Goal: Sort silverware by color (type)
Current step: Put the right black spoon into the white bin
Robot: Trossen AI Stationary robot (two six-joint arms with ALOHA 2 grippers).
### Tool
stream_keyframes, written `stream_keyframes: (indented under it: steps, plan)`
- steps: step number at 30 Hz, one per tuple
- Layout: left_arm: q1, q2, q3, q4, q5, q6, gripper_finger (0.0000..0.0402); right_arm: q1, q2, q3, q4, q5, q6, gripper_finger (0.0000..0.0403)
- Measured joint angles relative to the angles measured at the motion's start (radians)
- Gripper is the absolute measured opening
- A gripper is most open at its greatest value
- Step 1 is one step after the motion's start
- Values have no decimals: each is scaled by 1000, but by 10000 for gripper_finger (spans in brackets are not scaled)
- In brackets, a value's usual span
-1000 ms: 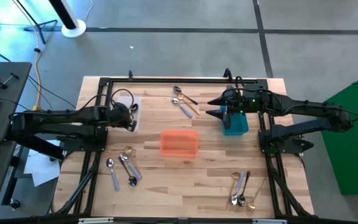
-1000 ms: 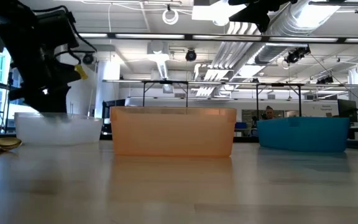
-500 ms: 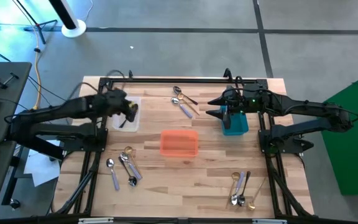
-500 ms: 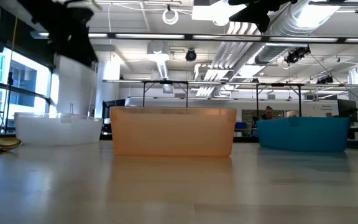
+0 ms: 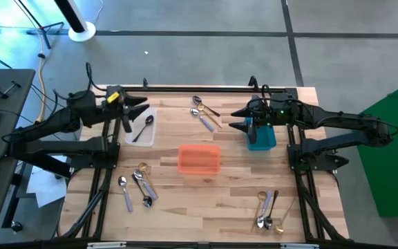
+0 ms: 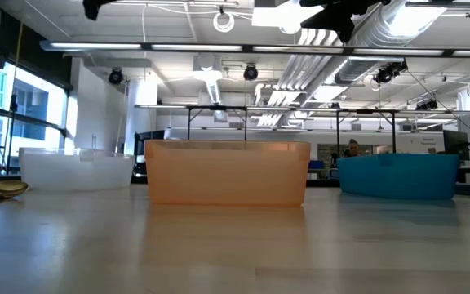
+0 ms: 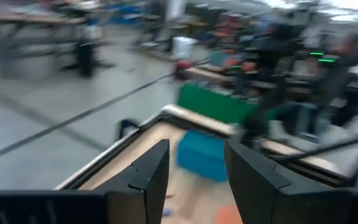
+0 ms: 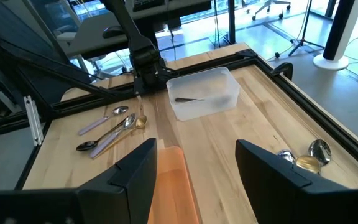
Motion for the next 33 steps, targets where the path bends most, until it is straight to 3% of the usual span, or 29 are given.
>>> stream_keyframes:
  steps: [5, 11, 19, 33]
  plan:
    - [-1, 2, -63, 189, 129, -32, 145, 0, 0, 0, 0, 0, -1, 201]
    - [-25, 23, -131, 331, 159, -76, 145, 0, 0, 0, 30, 0, -1, 201]
    - [-61, 46, -135, 332, 144, 36, 145, 0, 0, 0, 46, 0, -1, 201]
    - [-60, 48, -135, 328, 139, 34, 145, 0, 0, 0, 46, 0, -1, 201]
